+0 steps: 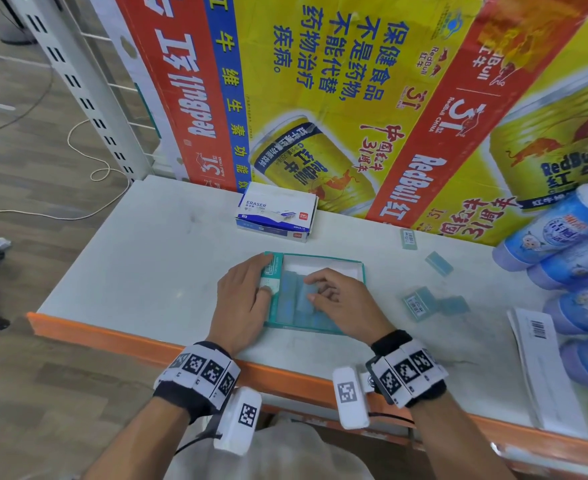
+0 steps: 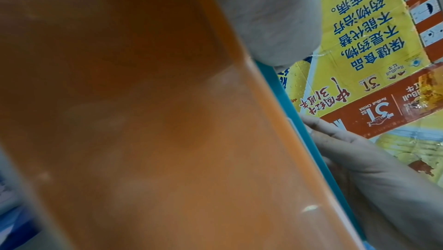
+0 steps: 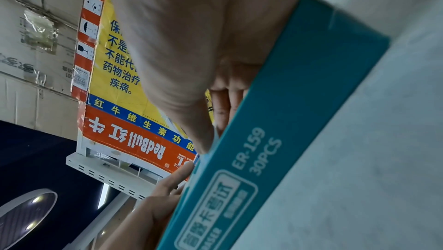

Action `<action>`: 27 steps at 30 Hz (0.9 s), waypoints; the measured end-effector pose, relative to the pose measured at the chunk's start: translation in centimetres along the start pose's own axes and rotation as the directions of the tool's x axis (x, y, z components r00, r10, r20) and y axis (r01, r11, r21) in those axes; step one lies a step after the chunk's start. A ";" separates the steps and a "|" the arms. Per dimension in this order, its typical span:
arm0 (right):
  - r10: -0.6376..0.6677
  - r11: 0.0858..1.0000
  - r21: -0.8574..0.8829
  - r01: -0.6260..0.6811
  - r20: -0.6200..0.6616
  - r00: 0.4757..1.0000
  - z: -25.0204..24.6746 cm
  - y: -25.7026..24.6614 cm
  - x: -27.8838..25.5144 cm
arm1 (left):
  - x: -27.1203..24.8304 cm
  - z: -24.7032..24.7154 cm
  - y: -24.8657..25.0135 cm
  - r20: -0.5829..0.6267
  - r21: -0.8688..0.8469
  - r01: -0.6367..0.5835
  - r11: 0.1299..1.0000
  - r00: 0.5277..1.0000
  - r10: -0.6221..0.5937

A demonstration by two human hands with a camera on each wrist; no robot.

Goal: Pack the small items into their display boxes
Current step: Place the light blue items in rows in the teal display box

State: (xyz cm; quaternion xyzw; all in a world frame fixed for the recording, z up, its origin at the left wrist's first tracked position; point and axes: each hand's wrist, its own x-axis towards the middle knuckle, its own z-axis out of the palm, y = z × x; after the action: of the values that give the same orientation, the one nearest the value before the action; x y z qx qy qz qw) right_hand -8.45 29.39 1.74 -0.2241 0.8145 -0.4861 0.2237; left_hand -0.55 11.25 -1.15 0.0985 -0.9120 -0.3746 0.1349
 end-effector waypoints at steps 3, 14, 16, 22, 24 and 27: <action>-0.002 1.000 0.000 0.002 0.021 1.000 0.3 0.1 -0.2 | 0.1 0.0 -0.1 -0.002 0.008 -0.009 1.000 1.000 0.009; -0.044 0.992 -0.116 0.044 0.002 0.999 0.6 0.4 0.0 | 0.2 0.1 -0.1 0.004 0.004 0.000 1.000 1.000 0.000; -0.040 0.990 -0.133 0.040 0.006 0.999 0.6 0.4 0.0 | 0.2 0.1 -0.2 0.007 0.002 0.004 1.000 1.000 -0.004; -0.058 0.980 -0.193 0.053 -0.021 0.998 0.6 0.4 0.1 | 0.1 0.1 -0.1 -0.005 0.000 0.000 1.000 1.000 0.000; -0.052 0.979 -0.196 0.046 -0.021 0.998 0.6 0.2 0.0 | 0.1 0.1 -0.1 -0.005 0.000 0.002 1.000 1.000 -0.002; -0.038 0.983 -0.178 0.033 -0.024 0.999 0.5 0.0 0.0 | 0.1 0.1 -0.1 -0.003 0.007 0.001 1.000 1.000 -0.001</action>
State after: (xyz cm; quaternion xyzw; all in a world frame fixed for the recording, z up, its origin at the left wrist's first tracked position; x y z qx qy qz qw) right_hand -8.14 29.00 1.52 -0.2509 0.8535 -0.4183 0.1830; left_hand -0.66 11.26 -1.27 0.0999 -0.9132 -0.3711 0.1358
